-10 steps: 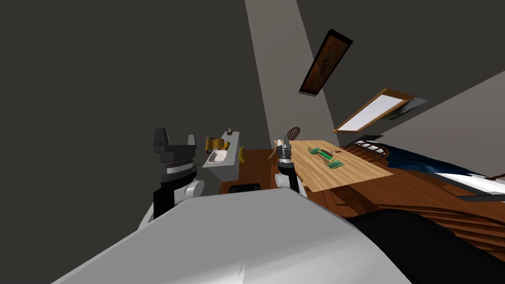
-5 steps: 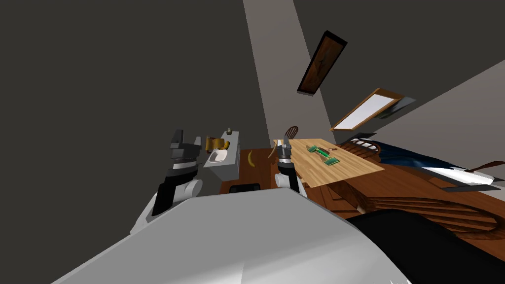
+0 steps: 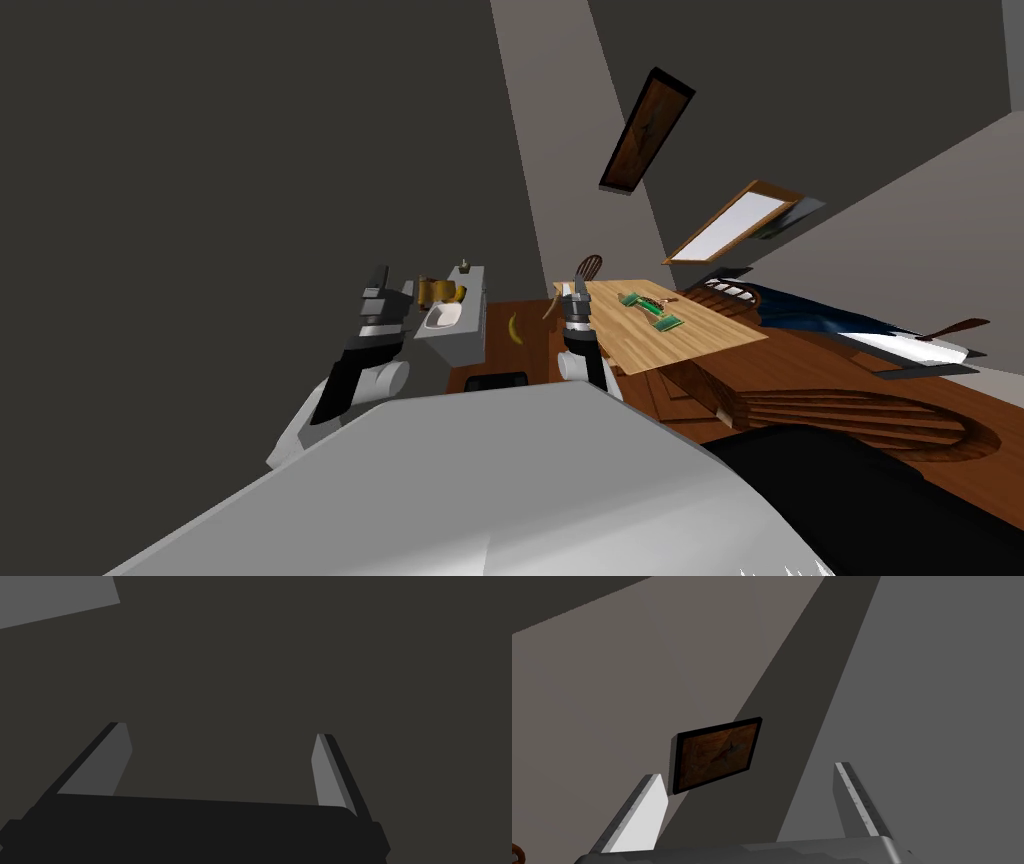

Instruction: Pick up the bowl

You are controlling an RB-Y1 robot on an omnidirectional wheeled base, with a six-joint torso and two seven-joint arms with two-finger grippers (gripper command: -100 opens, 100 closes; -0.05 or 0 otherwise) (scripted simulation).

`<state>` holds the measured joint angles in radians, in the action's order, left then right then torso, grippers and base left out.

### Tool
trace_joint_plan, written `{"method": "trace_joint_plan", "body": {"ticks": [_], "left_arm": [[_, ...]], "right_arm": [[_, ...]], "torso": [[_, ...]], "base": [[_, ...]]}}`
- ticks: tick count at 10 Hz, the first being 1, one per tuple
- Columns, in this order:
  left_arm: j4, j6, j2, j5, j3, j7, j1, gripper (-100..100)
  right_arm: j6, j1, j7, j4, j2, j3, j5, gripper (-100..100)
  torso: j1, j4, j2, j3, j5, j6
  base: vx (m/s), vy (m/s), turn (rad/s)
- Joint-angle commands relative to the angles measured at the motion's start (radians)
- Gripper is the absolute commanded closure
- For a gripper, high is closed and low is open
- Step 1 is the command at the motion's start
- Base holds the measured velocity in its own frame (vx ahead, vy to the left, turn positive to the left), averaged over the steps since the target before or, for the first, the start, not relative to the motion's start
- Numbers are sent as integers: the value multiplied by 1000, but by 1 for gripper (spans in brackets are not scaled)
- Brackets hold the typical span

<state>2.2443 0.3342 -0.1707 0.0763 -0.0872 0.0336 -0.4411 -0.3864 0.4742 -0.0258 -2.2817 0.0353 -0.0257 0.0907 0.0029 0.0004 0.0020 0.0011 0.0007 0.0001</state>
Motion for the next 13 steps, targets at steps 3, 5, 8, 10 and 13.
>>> {"method": "trace_joint_plan", "body": {"ticks": [3, 5, 8, 10, 13], "left_arm": [[-24, -101, -21, -10, -13, 5, 19, -100], [-36, -154, -28, -14, -17, 6, 28, -100], [-47, -202, -35, -18, -21, 7, 36, -100], [-70, -267, -50, -24, -28, 9, 52, -100], [-94, -345, -64, -27, -34, 11, 65, -100]], "right_arm": [[0, 0, 0, 0, 0, 0, 0, 0], [0, 0, 0, 0, 0, 0, 0, 0], [0, 0, 0, 0, 0, 0, 0, 0], [0, 0, 0, 0, 0, 0, 0, 0], [0, 0, 0, 0, 0, 0, 0, 0]], "torso": [[-1, 0, 0, 0, 0, 0], [-1, 0, 0, 0, 0, 0], [-1, 0, 0, 0, 0, 0], [-1, 0, -1, 0, 0, 0], [-1, 0, 0, 0, 0, 0]], "base": [[-33, 34, -42], [-31, 29, -20], [-24, 23, -25], [-30, 24, -34], [-30, 24, -21]]}}
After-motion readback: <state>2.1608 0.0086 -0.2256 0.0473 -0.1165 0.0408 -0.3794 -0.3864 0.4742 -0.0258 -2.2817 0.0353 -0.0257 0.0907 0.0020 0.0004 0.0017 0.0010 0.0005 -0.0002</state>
